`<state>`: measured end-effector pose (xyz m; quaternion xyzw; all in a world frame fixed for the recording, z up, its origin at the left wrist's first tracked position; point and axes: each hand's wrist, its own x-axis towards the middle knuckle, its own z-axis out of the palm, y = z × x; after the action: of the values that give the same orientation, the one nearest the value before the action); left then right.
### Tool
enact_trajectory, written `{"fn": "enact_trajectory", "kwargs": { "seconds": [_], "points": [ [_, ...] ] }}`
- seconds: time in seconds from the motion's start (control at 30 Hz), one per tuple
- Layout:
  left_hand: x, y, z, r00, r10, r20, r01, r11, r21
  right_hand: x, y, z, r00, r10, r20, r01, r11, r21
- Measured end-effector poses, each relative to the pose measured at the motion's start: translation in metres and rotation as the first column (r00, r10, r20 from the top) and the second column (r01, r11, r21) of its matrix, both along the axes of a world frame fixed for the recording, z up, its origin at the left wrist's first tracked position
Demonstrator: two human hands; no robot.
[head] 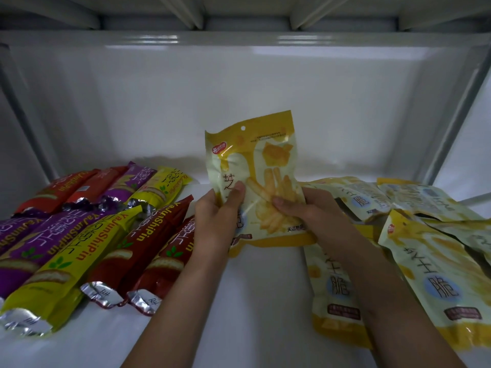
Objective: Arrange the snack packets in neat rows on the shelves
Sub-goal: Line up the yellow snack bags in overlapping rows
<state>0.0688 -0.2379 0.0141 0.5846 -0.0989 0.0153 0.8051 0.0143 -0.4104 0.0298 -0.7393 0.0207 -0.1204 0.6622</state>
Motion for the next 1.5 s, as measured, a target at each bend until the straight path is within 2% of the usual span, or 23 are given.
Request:
{"fn": "enact_trajectory", "kwargs": {
  "seconds": [0.13,0.27,0.47,0.67,0.83,0.93,1.1,1.2,1.5],
  "points": [
    [-0.001,0.001,0.002,0.997,-0.067,-0.039,0.068,0.998,0.009,0.0,0.0,0.002,0.999,0.022,0.031,-0.026,0.992,0.127],
    [-0.001,0.002,0.003,1.0,-0.007,0.011,0.007,1.0,0.006,0.001,0.002,0.001,0.999,0.048,0.024,-0.05,0.993,0.103],
    [-0.002,0.001,0.003,0.994,0.06,0.092,-0.064,0.997,0.041,0.002,0.008,-0.003,0.999,0.016,0.042,-0.014,0.999,-0.051],
    [0.003,0.001,0.0,1.0,-0.018,0.001,0.018,0.998,0.053,0.003,0.004,-0.004,0.998,-0.03,0.057,0.031,0.999,-0.028],
    [0.002,0.001,-0.001,0.999,-0.003,0.039,0.0,0.998,0.064,0.006,0.001,-0.006,1.0,-0.005,0.023,0.005,0.999,0.033],
    [0.003,-0.001,-0.001,0.999,0.022,0.043,-0.025,0.997,0.079,0.006,-0.001,-0.007,0.999,-0.032,0.036,0.032,0.999,0.006],
    [-0.001,0.002,0.005,0.998,-0.055,0.019,0.054,0.998,0.039,0.006,-0.001,-0.005,0.999,0.039,0.037,-0.045,0.978,0.205],
    [-0.003,0.001,0.006,0.998,-0.05,0.038,0.049,0.999,0.02,0.008,-0.001,-0.005,0.998,0.042,0.051,-0.053,0.966,0.254],
    [-0.001,0.0,0.003,0.993,0.016,0.116,-0.017,1.0,0.008,0.01,0.003,-0.01,0.991,-0.066,0.116,0.057,0.995,0.078]
  ]
}}
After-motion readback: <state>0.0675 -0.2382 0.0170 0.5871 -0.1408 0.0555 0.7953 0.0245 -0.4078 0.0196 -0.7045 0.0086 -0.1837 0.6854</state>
